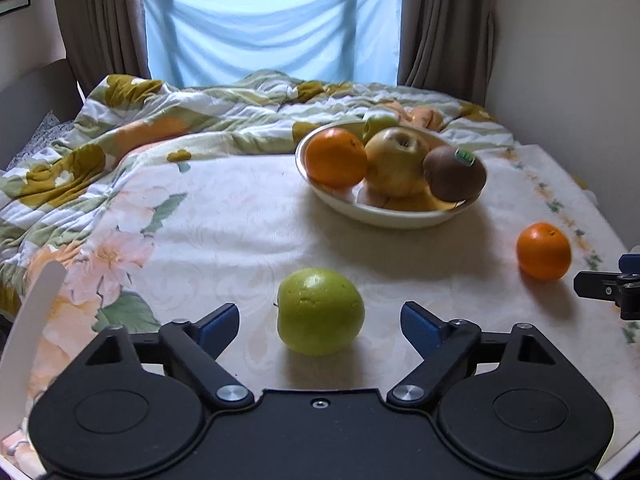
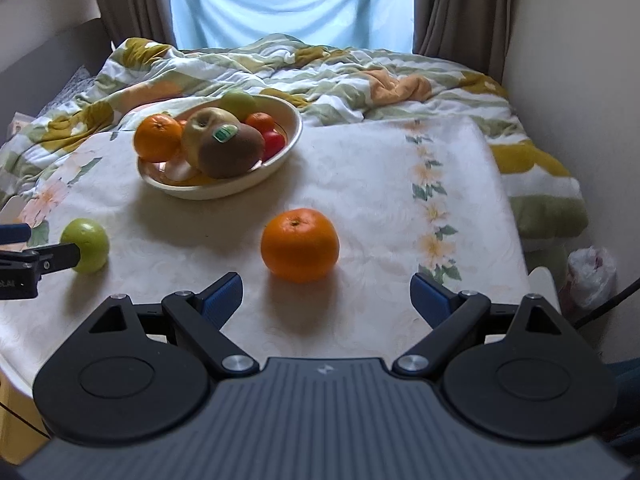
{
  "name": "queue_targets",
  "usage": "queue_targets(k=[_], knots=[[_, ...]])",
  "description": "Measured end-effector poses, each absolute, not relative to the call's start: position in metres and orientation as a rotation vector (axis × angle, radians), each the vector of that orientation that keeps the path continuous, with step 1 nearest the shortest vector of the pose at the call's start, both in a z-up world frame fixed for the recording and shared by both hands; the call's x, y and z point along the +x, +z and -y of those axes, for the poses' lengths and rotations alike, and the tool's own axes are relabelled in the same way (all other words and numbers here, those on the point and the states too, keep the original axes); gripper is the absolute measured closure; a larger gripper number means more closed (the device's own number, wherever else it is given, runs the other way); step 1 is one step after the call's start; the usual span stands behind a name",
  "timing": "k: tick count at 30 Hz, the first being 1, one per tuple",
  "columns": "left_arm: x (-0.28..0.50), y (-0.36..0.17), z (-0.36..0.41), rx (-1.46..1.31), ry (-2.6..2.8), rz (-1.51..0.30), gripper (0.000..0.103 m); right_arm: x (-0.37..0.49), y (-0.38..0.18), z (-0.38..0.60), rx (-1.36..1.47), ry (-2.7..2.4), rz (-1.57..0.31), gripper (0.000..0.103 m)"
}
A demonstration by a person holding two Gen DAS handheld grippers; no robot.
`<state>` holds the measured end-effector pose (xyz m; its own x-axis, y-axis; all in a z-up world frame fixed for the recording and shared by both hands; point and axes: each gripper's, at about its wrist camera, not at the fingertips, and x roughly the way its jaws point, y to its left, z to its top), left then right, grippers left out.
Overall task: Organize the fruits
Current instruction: 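Move the left tool to the green pomelo while the right tool approaches the orange, then grasp the green pomelo with the left tool while the right tool grasps the orange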
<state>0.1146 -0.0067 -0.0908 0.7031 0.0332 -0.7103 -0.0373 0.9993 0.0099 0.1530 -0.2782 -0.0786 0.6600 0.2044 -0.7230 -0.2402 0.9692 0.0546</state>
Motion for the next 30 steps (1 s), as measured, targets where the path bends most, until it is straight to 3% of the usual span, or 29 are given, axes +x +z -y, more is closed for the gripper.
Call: queue_targets(k=[2,6,8,9,26,28,30], knots=[[0.116,-0.096,0.006,-0.009,0.035,-0.792,0.021,0.157,-0.085,0.276,-0.049,0.245,-0.821,0.000],[0.123,-0.101,0.006,0.000,0.040,-0.803,0.022,0.165,-0.094,0.272,-0.041,0.252,-0.837,0.000],[0.129,-0.104,0.005,0.000,0.036,-0.823,0.042,0.169,-0.096,0.270,-0.040,0.258,-0.841,0.000],[0.132,-0.106,0.005,-0.003,0.027,-0.837,0.044,0.172,-0.097,0.268,-0.042,0.260,-0.843,0.000],[0.135,-0.105,0.001,-0.034,0.027,-0.852,0.045,0.209,-0.114,0.248,-0.046,0.315,-0.871,0.000],[0.135,-0.105,0.001,-0.039,0.025,-0.853,0.045,0.211,-0.116,0.246,-0.046,0.316,-0.878,0.007],[0.134,-0.105,0.000,-0.042,0.024,-0.854,0.045,0.211,-0.116,0.244,-0.057,0.302,-0.873,0.028]])
